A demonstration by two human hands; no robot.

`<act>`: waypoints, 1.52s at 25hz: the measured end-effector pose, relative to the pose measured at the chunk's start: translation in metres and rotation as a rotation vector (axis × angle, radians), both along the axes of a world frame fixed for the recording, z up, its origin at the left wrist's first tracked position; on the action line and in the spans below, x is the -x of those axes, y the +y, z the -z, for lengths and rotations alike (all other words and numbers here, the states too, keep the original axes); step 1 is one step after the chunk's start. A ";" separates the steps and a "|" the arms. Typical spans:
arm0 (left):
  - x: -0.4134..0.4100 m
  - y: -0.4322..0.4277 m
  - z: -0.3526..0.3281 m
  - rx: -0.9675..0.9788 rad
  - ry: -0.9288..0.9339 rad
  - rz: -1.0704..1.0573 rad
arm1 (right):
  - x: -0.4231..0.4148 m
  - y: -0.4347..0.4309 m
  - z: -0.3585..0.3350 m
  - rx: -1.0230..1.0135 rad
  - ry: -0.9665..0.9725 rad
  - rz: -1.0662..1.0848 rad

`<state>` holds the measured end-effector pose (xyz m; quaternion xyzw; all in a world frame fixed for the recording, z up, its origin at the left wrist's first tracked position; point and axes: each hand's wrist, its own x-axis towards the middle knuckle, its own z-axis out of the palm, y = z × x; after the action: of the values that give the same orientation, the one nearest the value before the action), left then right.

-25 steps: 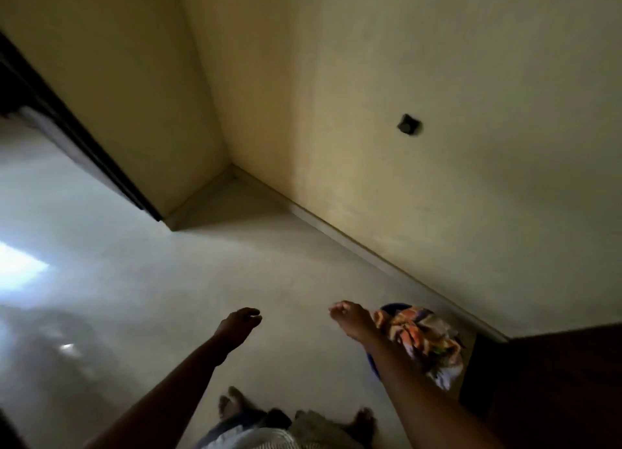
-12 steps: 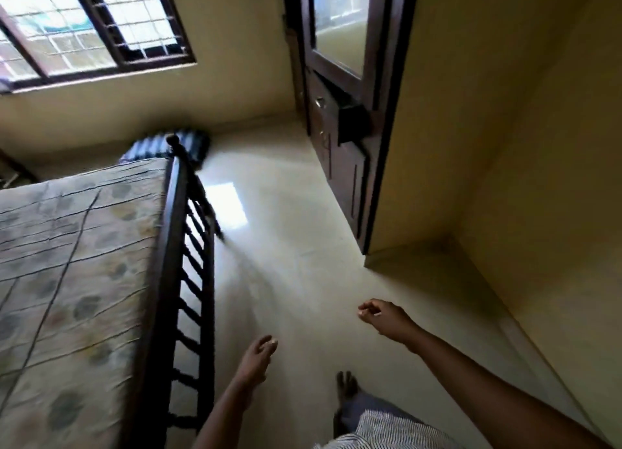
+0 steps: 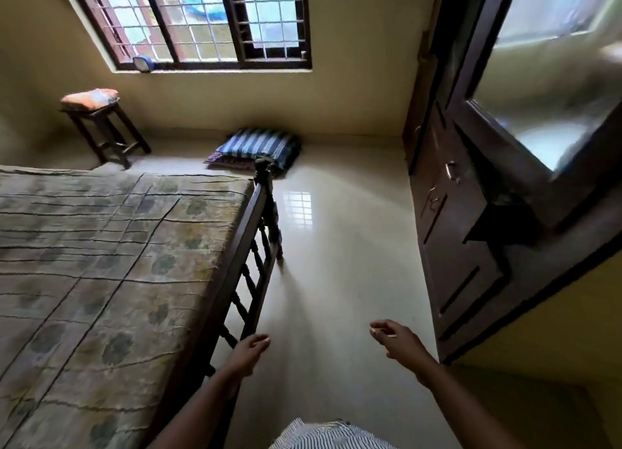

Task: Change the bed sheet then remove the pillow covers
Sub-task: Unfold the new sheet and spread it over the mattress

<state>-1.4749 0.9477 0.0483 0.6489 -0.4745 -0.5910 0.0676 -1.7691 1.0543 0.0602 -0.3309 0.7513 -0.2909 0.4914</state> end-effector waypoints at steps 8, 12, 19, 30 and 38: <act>0.056 -0.181 0.020 0.003 0.045 -0.199 | 0.087 -0.211 0.028 -0.061 -0.006 -0.050; 0.108 -0.302 0.020 0.004 0.076 -0.241 | 0.125 -0.346 0.018 -0.057 -0.003 -0.066; 0.211 -0.519 -0.008 0.068 0.116 -0.065 | 0.178 -0.576 -0.014 0.003 0.011 -0.166; 0.224 -0.764 -0.008 0.073 0.073 -0.544 | 0.204 -0.951 -0.017 -0.012 0.019 -0.680; 0.114 -0.825 0.010 0.027 -0.016 -1.206 | 0.048 -1.176 -0.017 -0.011 0.014 -1.216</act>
<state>-1.5888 0.1225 0.0386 0.8071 -0.0310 -0.4372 0.3956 -1.8172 -0.1221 0.0777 -0.7001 0.4325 0.0478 0.5662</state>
